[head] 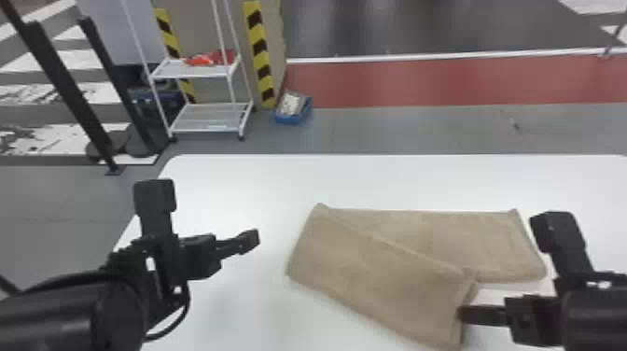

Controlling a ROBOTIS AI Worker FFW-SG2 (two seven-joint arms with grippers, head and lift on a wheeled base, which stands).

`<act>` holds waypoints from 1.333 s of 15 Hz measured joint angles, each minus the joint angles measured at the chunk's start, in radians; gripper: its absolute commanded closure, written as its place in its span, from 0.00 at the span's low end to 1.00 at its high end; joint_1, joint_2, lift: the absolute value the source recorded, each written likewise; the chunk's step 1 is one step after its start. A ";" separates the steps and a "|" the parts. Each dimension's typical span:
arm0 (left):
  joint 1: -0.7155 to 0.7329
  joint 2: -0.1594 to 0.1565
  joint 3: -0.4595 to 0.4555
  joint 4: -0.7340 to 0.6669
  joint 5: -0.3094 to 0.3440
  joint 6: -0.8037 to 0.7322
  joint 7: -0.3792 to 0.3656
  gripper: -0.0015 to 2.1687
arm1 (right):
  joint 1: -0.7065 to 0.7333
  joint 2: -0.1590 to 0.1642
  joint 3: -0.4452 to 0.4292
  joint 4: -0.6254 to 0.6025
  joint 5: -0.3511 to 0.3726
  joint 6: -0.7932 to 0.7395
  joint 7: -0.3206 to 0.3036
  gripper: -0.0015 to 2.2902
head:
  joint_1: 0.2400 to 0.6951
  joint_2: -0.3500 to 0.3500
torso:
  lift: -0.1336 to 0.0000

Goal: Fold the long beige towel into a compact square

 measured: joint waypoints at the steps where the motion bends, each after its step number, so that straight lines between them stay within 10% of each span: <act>1: 0.000 0.000 0.001 0.001 0.000 -0.003 0.000 0.04 | 0.000 0.000 -0.008 -0.009 -0.023 0.000 -0.011 0.66 | 1.00 0.68 | 0.07; 11: 0.005 0.000 0.015 -0.010 0.007 -0.005 -0.007 0.04 | -0.213 0.000 -0.089 0.077 -0.225 -0.005 -0.033 0.66 | 1.00 0.70 | 0.07; 20: -0.004 0.000 0.028 -0.006 0.008 0.001 -0.008 0.04 | -0.257 -0.005 -0.248 0.105 -0.525 -0.516 0.058 0.66 | 1.00 0.72 | 0.07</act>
